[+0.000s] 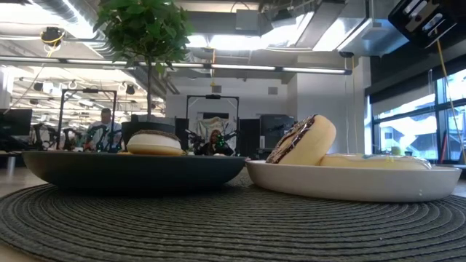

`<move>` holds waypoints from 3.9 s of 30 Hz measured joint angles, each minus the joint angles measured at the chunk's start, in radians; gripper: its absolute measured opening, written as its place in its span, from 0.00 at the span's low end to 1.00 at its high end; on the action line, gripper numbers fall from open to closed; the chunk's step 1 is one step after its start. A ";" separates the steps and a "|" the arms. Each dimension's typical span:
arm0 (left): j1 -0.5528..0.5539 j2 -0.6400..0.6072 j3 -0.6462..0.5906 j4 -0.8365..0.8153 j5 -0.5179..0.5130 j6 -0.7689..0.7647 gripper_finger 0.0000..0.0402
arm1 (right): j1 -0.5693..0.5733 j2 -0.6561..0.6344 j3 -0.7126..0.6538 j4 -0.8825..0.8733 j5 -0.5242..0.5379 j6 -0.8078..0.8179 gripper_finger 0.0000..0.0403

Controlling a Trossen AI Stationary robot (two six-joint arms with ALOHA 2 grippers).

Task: Pick & Place donuts
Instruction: Put the large blue donut onto the white plate

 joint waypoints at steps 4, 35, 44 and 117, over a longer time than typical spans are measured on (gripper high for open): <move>0.000 0.000 -0.006 0.001 0.003 0.016 0.31 | -0.008 0.000 0.000 0.000 0.000 -0.001 0.23; 0.062 0.000 0.270 0.083 -0.950 0.519 0.03 | -0.051 0.012 0.001 0.121 0.210 -0.151 0.23; 0.195 0.000 0.272 0.416 -1.454 0.934 0.03 | -0.061 0.181 0.001 0.627 0.420 -0.565 0.23; 0.287 0.031 0.272 0.864 -1.506 1.503 0.16 | -0.234 0.492 0.249 0.815 0.496 -0.584 0.11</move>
